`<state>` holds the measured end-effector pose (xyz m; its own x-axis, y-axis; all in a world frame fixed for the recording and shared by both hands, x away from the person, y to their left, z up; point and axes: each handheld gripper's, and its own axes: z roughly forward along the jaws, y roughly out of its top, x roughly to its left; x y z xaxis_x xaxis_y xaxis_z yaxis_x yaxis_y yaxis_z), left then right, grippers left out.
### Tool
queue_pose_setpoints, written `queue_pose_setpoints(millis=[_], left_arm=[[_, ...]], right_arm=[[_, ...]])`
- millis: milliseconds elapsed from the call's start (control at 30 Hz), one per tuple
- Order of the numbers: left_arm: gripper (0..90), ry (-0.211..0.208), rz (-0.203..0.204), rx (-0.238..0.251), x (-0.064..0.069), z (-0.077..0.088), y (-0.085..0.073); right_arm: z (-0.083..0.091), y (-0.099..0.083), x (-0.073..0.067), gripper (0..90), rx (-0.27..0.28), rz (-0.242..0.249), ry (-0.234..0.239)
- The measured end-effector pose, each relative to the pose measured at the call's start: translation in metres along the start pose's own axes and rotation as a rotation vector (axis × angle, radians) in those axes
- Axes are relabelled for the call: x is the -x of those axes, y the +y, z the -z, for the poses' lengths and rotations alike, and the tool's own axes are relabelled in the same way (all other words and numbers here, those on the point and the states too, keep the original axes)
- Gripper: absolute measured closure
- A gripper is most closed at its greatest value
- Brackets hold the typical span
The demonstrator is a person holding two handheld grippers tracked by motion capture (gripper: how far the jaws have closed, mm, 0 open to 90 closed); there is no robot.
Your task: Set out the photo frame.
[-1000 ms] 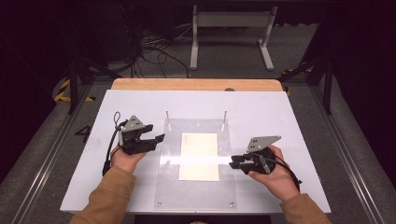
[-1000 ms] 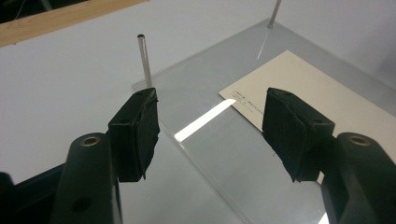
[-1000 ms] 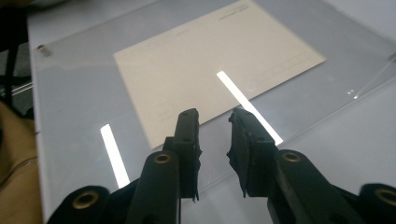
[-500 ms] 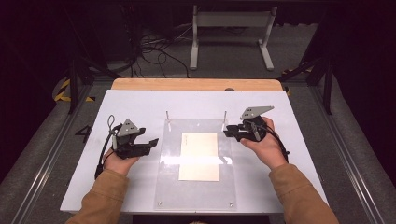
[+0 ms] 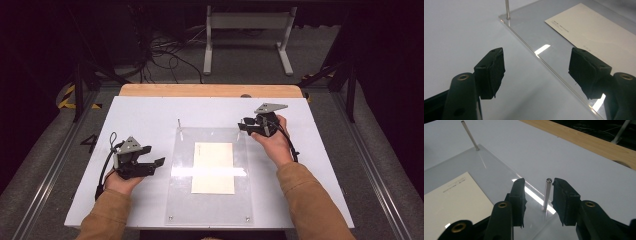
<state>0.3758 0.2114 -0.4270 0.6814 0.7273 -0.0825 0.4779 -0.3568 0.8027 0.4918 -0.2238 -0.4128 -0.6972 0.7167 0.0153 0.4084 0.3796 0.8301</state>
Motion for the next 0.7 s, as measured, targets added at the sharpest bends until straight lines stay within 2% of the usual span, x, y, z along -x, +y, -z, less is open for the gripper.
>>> queue_pose_setpoints(millis=[67, 100, 133, 267, 367, 467, 500, 700], left_arm=[[29.0, 0.005, -0.001, 0.000, 0.001, 0.004, -0.003], [28.9, 0.010, 0.002, 0.000, 0.002, 0.004, -0.004], [28.7, 0.019, -0.017, -0.006, 0.002, 0.005, -0.005], [28.5, 0.022, -0.039, -0.013, 0.007, 0.004, -0.006], [28.4, 0.014, -0.054, -0.021, 0.010, 0.003, -0.007], [28.3, 0.010, -0.052, -0.012, 0.009, 0.001, -0.007], [28.2, 0.003, -0.041, -0.014, 0.010, 0.001, -0.007], [28.0, -0.014, -0.058, -0.011, 0.012, -0.003, -0.005]], right_arm=[[-0.006, 0.002, 0.000, 63.9, -0.008, 0.014, -0.019], [-0.009, 0.003, 0.001, 65.0, -0.020, -0.001, -0.014], [-0.012, 0.003, 0.002, 67.8, -0.026, 0.003, -0.020], [-0.018, 0.003, 0.005, 84.3, -0.045, 0.018, -0.031], [-0.019, 0.003, 0.006, 85.0, -0.047, 0.020, -0.037], [-0.019, 0.001, 0.005, 85.3, -0.036, -0.002, -0.051], [-0.019, 0.000, 0.005, 85.4, -0.031, -0.009, -0.048], [-0.022, -0.002, 0.009, 85.7, -0.010, -0.035, -0.040]])
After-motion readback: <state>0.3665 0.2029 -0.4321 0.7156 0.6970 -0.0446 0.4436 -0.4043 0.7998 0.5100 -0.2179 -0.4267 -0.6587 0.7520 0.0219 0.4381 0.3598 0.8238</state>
